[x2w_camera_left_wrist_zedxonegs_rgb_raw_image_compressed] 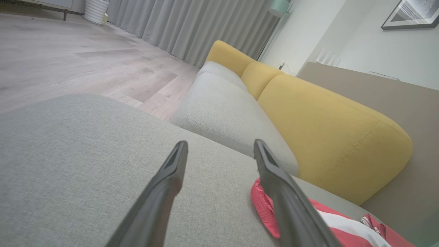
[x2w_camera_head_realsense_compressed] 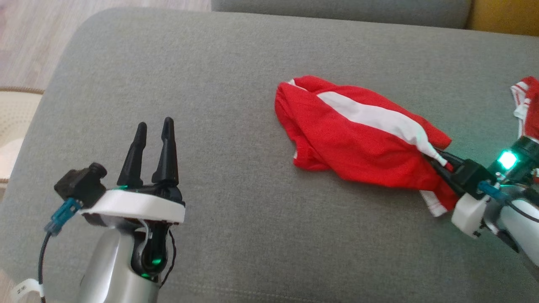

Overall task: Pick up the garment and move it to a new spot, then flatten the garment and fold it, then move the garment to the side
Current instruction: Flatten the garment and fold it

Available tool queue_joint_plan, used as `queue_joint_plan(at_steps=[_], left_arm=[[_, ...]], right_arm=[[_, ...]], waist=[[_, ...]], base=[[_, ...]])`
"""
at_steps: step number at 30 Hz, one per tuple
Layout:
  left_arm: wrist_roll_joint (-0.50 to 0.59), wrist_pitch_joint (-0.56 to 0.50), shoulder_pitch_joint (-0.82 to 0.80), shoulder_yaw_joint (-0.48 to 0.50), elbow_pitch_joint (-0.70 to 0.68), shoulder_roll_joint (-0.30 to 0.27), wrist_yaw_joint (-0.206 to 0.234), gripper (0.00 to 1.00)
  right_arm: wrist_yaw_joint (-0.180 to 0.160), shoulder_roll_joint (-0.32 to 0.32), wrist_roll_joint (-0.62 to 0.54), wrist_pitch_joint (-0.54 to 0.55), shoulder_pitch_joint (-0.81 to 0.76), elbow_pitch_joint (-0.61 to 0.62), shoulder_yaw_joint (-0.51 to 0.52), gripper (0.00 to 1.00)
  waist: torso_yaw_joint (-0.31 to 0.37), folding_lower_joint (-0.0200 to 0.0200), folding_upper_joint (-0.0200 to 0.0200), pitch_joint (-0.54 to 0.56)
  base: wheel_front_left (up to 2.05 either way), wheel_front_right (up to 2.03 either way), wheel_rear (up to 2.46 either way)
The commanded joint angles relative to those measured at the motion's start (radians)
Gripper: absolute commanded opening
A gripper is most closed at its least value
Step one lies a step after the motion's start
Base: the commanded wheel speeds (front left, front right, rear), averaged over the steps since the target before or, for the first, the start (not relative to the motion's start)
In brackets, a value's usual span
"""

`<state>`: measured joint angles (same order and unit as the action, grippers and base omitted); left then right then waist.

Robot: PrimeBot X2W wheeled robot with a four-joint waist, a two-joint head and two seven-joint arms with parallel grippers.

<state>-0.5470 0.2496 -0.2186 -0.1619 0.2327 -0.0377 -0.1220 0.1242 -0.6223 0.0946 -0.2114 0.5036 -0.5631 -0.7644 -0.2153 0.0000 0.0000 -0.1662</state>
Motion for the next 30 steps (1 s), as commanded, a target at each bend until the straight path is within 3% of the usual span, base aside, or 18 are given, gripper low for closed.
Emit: queue_joint_plan(at_steps=[1,3,4,5,8,9,14,21,24,30], left_arm=[[0.011,0.012,-0.022,0.025,-0.024,-0.013,-0.002,1.00],[0.012,0.012,-0.019,0.022,-0.020,-0.013,-0.002,1.00],[0.013,0.012,-0.017,0.020,-0.018,-0.013,-0.002,1.00],[0.014,0.012,-0.016,0.016,-0.016,-0.013,-0.003,1.00],[0.021,0.012,-0.012,0.011,-0.009,-0.013,-0.004,1.00],[0.021,0.012,-0.012,0.011,-0.009,-0.013,-0.004,1.00],[0.023,0.012,-0.016,0.016,-0.009,-0.013,-0.004,1.00],[0.003,0.012,-0.044,0.005,-0.002,-0.013,-0.005,1.00],[-0.011,0.012,-0.069,-0.016,0.026,-0.013,-0.006,1.00],[-0.044,-0.024,-0.202,-0.086,0.166,-0.014,-0.007,1.00]], right_arm=[[0.007,-0.050,-0.003,-0.018,0.008,0.023,-0.008,0.00],[0.007,-0.065,0.013,-0.019,-0.012,0.014,-0.009,0.00],[0.007,-0.066,0.029,-0.019,-0.022,0.007,-0.005,0.29],[0.007,-0.062,0.050,-0.019,-0.031,0.004,0.005,1.00],[0.007,-0.008,0.164,-0.031,-0.063,0.013,0.112,1.00],[0.007,-0.008,0.164,-0.031,-0.063,0.013,0.112,1.00],[0.007,0.098,0.243,-0.044,-0.107,0.075,0.312,1.00],[0.007,0.326,0.230,-0.050,-0.225,0.250,0.616,1.00],[0.007,0.395,0.186,-0.050,-0.266,0.312,0.654,1.00],[0.007,0.452,0.160,-0.035,-0.266,0.382,0.668,1.00]], waist=[[0.016,0.0000,0.0000,0.017],[0.024,0.0000,0.0000,0.024],[0.028,0.0000,0.0000,0.028],[0.032,0.0000,0.0000,0.031],[0.050,0.0000,0.0000,0.044],[0.050,0.0000,0.0000,0.044],[0.076,0.0000,0.0000,0.053],[0.123,0.0000,0.0000,0.036],[0.149,0.0000,0.0000,0.017],[0.204,0.0000,0.0000,-0.033]], base=[[0.00,0.00,0.00],[0.00,0.00,0.00],[0.00,0.00,0.00],[0.00,0.00,0.00],[0.00,0.00,0.00],[0.00,0.00,0.00],[0.00,0.00,0.00],[0.00,0.00,0.00],[0.00,0.00,0.00],[0.00,0.00,0.00]])
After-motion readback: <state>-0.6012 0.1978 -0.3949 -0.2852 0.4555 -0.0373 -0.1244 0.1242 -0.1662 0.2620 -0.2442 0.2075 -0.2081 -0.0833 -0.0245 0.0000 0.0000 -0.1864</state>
